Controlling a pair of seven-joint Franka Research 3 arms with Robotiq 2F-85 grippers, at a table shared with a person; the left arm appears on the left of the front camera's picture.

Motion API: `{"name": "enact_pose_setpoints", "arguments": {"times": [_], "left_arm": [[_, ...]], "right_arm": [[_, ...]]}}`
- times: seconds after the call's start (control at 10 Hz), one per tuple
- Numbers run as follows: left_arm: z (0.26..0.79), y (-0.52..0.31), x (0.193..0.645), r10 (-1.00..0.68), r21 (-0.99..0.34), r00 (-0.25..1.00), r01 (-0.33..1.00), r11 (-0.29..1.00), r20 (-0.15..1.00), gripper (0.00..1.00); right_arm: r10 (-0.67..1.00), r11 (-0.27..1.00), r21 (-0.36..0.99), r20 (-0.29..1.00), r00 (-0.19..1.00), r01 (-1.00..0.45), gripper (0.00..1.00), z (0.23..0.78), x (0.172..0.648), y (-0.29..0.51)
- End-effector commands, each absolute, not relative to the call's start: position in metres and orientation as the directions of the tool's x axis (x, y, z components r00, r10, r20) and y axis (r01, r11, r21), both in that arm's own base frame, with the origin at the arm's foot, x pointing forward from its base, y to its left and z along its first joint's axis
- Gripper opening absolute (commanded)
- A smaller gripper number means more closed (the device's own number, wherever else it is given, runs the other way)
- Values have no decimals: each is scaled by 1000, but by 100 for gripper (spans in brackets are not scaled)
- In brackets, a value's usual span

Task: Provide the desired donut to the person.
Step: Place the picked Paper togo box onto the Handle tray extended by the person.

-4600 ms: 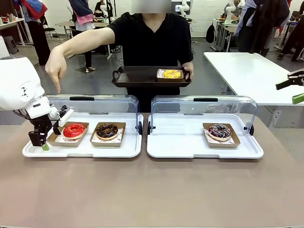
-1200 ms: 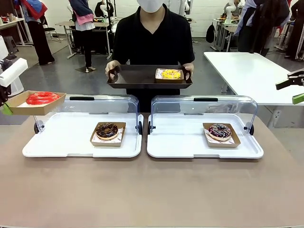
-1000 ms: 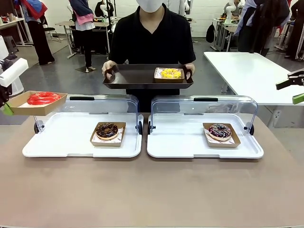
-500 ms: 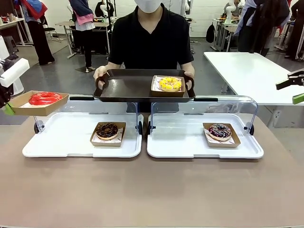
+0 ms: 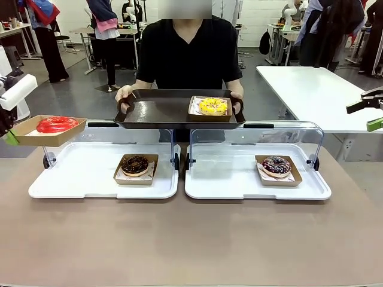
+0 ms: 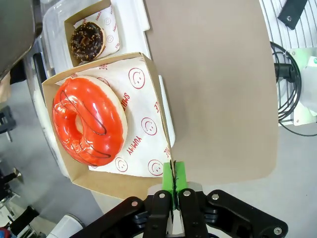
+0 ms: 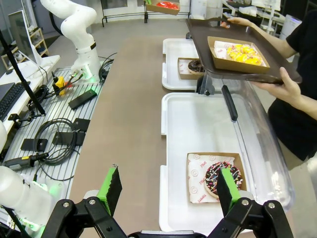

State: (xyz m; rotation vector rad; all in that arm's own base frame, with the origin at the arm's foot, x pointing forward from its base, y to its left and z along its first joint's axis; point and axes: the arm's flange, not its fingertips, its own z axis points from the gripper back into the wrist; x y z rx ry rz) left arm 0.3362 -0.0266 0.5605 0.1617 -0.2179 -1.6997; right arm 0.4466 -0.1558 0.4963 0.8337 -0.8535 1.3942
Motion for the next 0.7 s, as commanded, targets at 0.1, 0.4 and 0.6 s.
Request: {"name": "enact_pose_setpoints", "arguments": {"times": [0.1, 0.4, 0.6], "left_arm": [[561, -27, 336, -990, 237, -140, 963, -131, 19, 1], [629, -64, 323, -985, 354, -170, 922, -156, 6, 1], [667, -96, 351, -960, 364, -281, 892, -267, -14, 1]], "right_arm": [[461, 7, -3, 888, 0, -1000, 100, 495, 446, -156], [461, 7, -3, 888, 0, -1000, 100, 495, 446, -156], [461, 7, -3, 888, 0, -1000, 100, 495, 446, -156]]}}
